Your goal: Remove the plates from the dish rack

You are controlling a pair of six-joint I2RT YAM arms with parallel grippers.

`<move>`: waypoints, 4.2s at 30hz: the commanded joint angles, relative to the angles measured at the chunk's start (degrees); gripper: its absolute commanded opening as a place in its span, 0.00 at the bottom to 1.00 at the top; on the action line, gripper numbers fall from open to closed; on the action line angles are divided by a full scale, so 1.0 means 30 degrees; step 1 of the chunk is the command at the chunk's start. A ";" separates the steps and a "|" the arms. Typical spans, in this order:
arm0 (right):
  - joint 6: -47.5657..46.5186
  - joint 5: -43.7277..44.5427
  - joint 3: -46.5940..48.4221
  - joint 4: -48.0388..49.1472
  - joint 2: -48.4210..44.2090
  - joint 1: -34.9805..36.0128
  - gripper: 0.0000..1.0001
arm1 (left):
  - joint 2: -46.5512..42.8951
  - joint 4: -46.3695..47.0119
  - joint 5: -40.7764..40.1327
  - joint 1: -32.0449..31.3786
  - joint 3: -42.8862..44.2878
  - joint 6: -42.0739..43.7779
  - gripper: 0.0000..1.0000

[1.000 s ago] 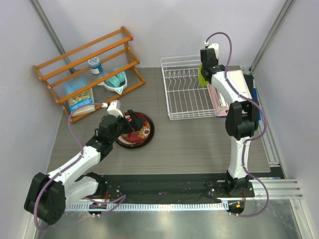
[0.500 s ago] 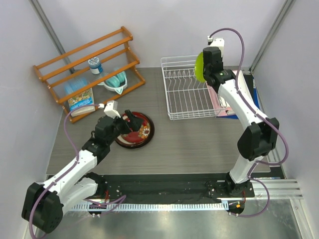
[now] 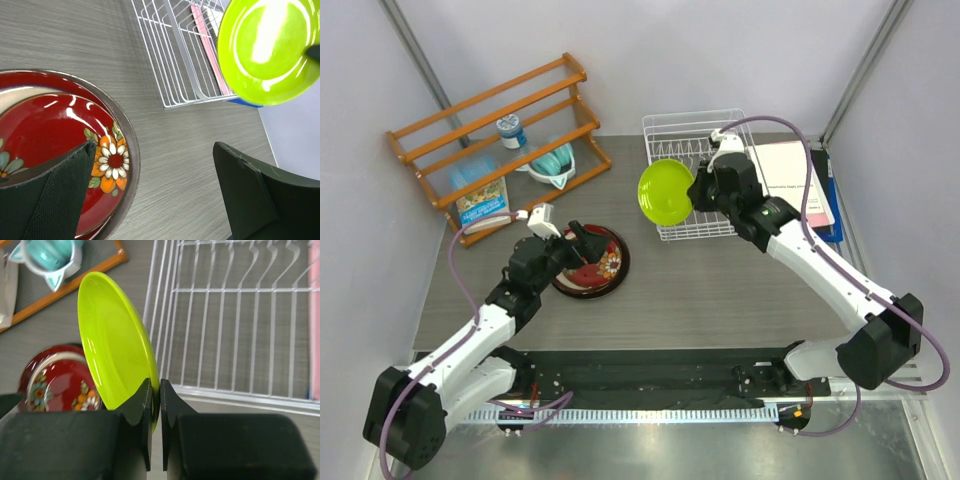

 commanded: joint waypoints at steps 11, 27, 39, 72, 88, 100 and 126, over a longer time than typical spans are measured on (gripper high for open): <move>0.4658 -0.5006 -0.4035 0.5143 -0.0717 0.2314 0.01 | 0.1032 0.4239 0.1225 -0.0070 -0.0911 -0.1255 1.00; 0.6914 -0.7116 -0.5704 0.8336 -0.0540 0.3193 0.01 | 0.1971 0.4855 0.0552 -0.0334 -0.1145 -0.0904 0.38; 0.7150 -0.7088 -0.6232 0.8631 -0.0277 0.3193 0.28 | 0.0979 0.3950 -0.0730 -0.0334 -0.1555 -0.0699 0.00; 0.4894 -0.2781 -0.6760 0.4646 -0.3382 0.3135 0.72 | -0.0492 -0.2733 -0.7533 -0.0305 -0.0882 0.0122 0.00; 0.4338 -0.1433 -0.7170 0.4178 -0.3324 0.3077 0.73 | 0.0476 -0.2674 -0.7915 -0.0305 -0.1175 0.0356 0.25; 0.4190 -0.0847 -0.7404 0.3943 -0.3529 0.2842 0.75 | -0.0577 -0.3757 -0.8354 -0.0305 -0.1145 0.0473 0.63; -0.1551 1.4916 -1.4809 0.6867 -1.0733 0.2198 1.00 | -0.2980 -0.6663 -1.0374 -0.0363 0.3751 0.7440 1.00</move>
